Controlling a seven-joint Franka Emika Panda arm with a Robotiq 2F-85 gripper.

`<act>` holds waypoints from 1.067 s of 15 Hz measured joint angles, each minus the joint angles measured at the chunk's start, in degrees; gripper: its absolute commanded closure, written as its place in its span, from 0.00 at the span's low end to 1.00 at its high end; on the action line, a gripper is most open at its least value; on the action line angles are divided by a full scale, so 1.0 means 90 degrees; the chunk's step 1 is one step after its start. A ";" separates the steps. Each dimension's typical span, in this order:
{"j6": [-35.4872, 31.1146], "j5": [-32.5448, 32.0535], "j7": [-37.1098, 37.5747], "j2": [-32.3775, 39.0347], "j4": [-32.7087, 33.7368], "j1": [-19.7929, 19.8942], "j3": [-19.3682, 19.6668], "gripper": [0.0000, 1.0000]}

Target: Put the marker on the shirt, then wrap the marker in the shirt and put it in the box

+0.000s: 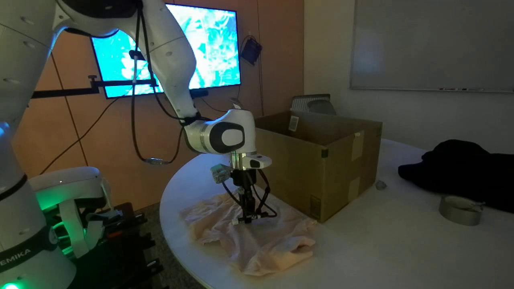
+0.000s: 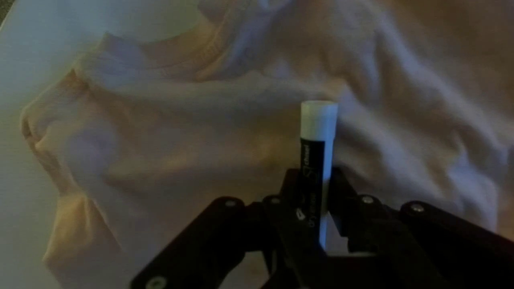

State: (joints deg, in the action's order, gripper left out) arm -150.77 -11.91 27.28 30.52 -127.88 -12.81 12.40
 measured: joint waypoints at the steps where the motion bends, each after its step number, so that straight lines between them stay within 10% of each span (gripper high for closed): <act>1: 0.0025 0.0000 0.0001 0.0133 0.0105 0.0000 0.0038 0.94; 3: 0.0155 0.0000 0.0003 0.0253 0.0292 -0.0001 0.0070 0.94; 5: 0.0241 0.0000 0.0006 0.0304 0.0398 -0.0001 0.0072 0.52; 11: 0.0252 0.0000 0.0054 0.0329 0.0473 -0.0016 0.0075 0.07; 16: 0.0212 -0.0047 0.0148 0.0179 0.0405 -0.0159 0.0085 0.00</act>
State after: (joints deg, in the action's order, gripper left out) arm -148.86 -12.33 28.61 32.13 -124.24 -14.24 13.17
